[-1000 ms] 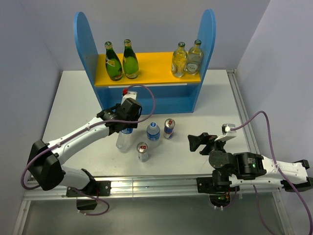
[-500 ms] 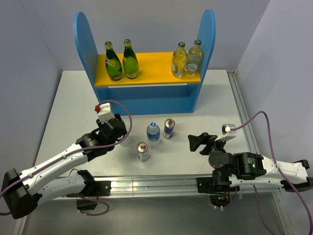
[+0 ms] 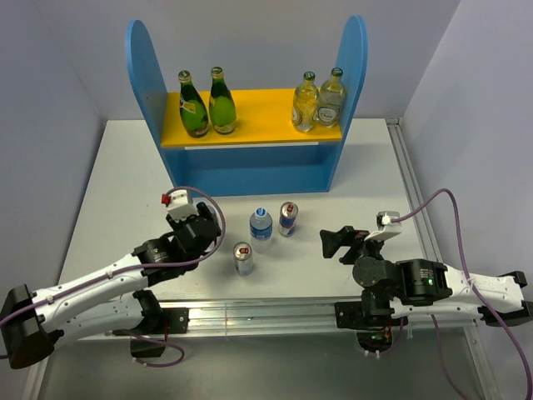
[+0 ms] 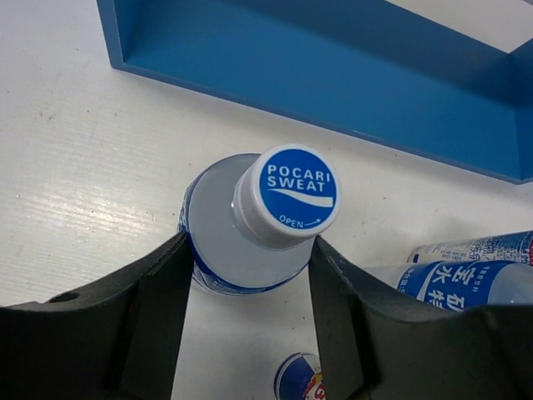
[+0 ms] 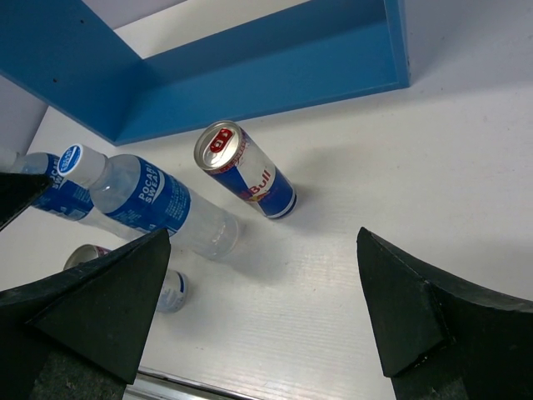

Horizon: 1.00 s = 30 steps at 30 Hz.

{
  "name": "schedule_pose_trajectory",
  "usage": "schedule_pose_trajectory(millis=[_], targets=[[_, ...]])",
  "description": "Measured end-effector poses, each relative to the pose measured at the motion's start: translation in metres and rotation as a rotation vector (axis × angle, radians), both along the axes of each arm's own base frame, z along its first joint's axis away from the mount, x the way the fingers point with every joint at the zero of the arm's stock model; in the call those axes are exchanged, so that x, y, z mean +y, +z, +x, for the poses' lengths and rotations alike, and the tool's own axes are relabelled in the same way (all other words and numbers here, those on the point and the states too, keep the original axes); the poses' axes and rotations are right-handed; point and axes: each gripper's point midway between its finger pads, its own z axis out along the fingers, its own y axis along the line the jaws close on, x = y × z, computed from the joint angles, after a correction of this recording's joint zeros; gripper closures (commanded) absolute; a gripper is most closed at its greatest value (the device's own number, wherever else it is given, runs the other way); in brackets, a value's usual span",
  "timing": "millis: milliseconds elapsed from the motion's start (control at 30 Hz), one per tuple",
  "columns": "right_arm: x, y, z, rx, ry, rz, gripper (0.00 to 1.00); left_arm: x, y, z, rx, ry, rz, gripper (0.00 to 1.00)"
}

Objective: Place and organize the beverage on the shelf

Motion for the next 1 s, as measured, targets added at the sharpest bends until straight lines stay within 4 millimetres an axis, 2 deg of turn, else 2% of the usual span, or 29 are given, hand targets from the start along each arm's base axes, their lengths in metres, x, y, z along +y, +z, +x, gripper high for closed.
schedule_pose_trajectory(millis=[33, 100, 167, 300, 500, 1000], targets=[[0.0, 0.0, 0.0, 0.0, 0.0, 0.0, 0.0, -0.002, 0.0, -0.001, -0.001, -0.001, 0.002, 0.25], [0.0, 0.0, 0.0, 0.0, 0.0, 0.0, 0.0, -0.005, -0.003, -0.003, 0.006, -0.003, 0.0, 0.06], [-0.001, 0.0, 0.0, 0.0, 0.0, 0.003, 0.0, -0.009, -0.015, -0.008, 0.047, -0.015, 0.012, 0.01], [-0.001, 0.0, 0.0, 0.0, 0.0, 0.003, 0.0, -0.009, -0.035, -0.017, 0.112, -0.022, 0.055, 0.01], [-0.001, 0.0, 0.0, 0.0, -0.001, 0.0, 0.0, -0.013, -0.04, -0.026, 0.117, -0.026, 0.058, 0.01], [-0.004, 0.003, 0.0, -0.003, -0.001, 0.025, 0.0, 0.003, -0.047, -0.006, 0.007, 0.114, 0.182, 0.01]])
